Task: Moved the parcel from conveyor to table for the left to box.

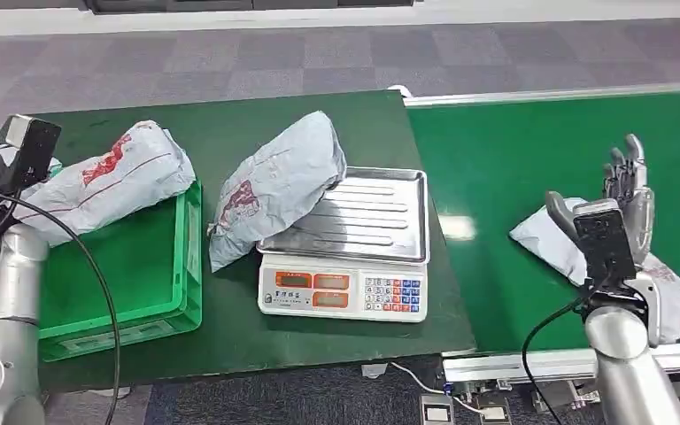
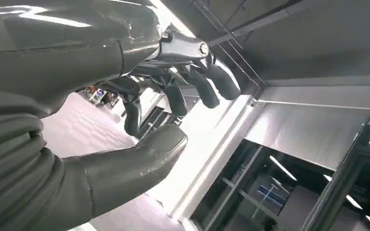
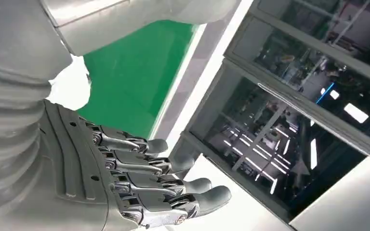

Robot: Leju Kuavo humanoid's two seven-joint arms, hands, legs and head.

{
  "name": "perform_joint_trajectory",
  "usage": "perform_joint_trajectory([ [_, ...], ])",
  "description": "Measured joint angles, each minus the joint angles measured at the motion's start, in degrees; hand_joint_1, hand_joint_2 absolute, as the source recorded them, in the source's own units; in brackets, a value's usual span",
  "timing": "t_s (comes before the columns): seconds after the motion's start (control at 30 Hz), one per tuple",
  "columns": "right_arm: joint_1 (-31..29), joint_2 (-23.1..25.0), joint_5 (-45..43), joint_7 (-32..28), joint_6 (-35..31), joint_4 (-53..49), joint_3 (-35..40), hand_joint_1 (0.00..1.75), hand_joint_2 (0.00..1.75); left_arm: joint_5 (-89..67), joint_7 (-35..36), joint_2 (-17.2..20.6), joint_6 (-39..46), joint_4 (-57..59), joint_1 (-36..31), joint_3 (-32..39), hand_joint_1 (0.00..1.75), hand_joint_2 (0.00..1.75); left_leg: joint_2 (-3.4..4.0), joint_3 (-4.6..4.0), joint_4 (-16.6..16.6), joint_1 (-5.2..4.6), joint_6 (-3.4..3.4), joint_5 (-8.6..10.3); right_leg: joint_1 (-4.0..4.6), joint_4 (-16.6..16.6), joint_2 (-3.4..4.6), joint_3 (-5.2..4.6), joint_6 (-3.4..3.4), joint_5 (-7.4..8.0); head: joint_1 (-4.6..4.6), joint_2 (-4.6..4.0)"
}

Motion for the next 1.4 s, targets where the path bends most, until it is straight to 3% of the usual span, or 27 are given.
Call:
perform_joint_trajectory([
  [0.1,3.3,-1.2,-1.8,-0.1,-1.3,-2.0,-1.2,0.00,1.75,4.9,-2.2,0.9,-2.2,5.3,-3.4,0.0,0.00,1.75,-0.12,-0.03,0.0,0.00,0.00,0.00,0.04,0.0,-0.15,0.03,0.01,-0.02,0.02,0.00],
  [0.17,4.9,-1.6,-2.8,-0.8,-1.2,-2.8,-2.4,0.00,1.75,20.5,-12.1,-0.6,-14.4,6.7,-4.2,0.0,0.00,1.75,-0.13,-0.01,0.0,-0.04,0.00,-0.02,-0.05,0.0,-0.13,0.04,0.02,-0.02,0.02,0.00],
  [0.27,5.2,-1.9,-3.1,-1.6,0.2,-3.1,-3.2,0.00,1.75,37.9,-15.9,-4.9,-31.0,6.4,-3.2,-3.2,0.00,1.75,-0.32,-0.03,0.0,-0.08,0.06,0.00,-0.10,0.0,-0.39,0.20,0.10,-0.08,0.02,0.00],
  [0.37,3.6,-1.6,-1.1,-1.2,1.6,-3.0,-3.2,0.00,1.75,43.8,-15.9,-9.5,-30.5,6.3,-1.7,-10.1,0.00,1.75,-0.21,-0.13,0.0,-0.16,0.15,-0.04,-0.19,0.0,-0.32,0.15,0.20,0.08,0.04,0.00],
  [0.47,-3.3,0.5,2.9,-0.4,3.9,0.9,-2.0,0.00,1.75,43.1,-15.7,-14.5,-27.9,7.4,-2.3,-16.8,0.00,1.75,0.25,-0.06,0.1,-0.31,0.28,-0.06,-0.33,-0.1,0.19,0.02,0.28,0.28,0.02,0.00],
  [0.6,-9.4,2.7,3.8,-0.5,3.1,6.3,0.9,0.00,1.75,44.5,-16.5,-20.5,-26.2,9.8,-2.6,-25.2,0.00,1.75,-0.15,-0.17,0.1,-0.32,0.50,0.15,-0.32,-0.1,-0.22,0.13,0.41,0.27,0.07,0.00],
  [1.0,-11.6,3.8,3.2,-0.5,2.7,9.7,1.7,0.00,1.75,46.2,-16.6,-21.8,-26.3,12.1,-2.9,-30.7,0.00,1.75,-0.15,-0.17,0.1,-0.22,0.40,0.12,-0.23,0.0,-0.18,0.08,0.35,0.20,0.07,0.00],
  [1.17,-11.8,4.2,2.9,-0.7,2.7,10.4,1.8,0.00,1.75,45.6,-16.3,-24.2,-28.4,13.5,-3.3,-32.9,0.00,1.75,-0.30,-0.20,0.1,-0.25,0.44,0.11,-0.26,-0.1,-0.37,0.12,0.38,0.17,0.07,0.00],
  [1.4,-12.0,4.3,2.2,-1.8,1.3,11.3,2.1,0.00,1.75,37.8,-13.1,-26.7,-43.9,20.2,-6.8,-41.7,0.00,1.75,-0.26,-0.19,0.1,-0.31,0.46,0.10,-0.31,-0.1,-0.33,0.11,0.39,0.18,0.07,0.00],
])
